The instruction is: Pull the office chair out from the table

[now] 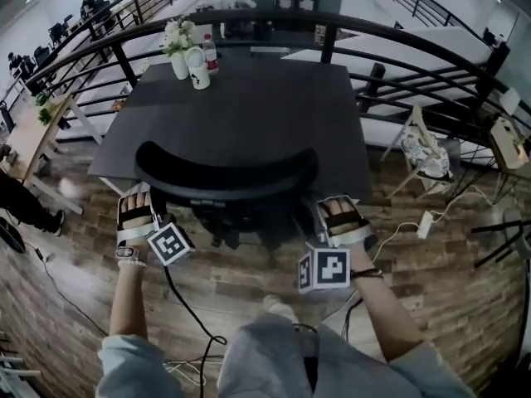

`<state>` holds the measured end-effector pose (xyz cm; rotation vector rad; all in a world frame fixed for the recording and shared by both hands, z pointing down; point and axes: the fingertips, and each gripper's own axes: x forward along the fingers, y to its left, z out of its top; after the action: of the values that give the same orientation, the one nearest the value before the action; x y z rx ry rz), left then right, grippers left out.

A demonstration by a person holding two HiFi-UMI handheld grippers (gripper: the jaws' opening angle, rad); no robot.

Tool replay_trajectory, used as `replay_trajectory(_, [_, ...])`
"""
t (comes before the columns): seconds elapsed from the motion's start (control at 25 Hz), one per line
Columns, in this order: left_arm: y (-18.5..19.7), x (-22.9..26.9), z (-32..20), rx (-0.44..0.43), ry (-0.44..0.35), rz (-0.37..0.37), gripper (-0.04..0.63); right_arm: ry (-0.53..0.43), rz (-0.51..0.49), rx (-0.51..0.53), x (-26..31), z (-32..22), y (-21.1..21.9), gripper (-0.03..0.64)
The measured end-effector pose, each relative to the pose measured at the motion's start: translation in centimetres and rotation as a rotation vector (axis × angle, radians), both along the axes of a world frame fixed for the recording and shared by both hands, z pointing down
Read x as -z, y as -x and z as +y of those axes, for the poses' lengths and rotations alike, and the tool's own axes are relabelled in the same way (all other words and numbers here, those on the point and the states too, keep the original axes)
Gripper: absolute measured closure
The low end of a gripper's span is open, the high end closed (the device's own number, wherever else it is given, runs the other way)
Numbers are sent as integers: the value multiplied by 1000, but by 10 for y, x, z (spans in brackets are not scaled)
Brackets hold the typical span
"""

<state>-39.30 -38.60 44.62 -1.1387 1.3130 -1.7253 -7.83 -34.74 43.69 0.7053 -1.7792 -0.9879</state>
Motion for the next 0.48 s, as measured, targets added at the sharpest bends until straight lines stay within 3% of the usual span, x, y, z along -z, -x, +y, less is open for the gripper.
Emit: replay_trajectory(0.48, [2, 3, 62, 11, 2, 16, 391, 15, -6, -22, -2, 56, 3, 431])
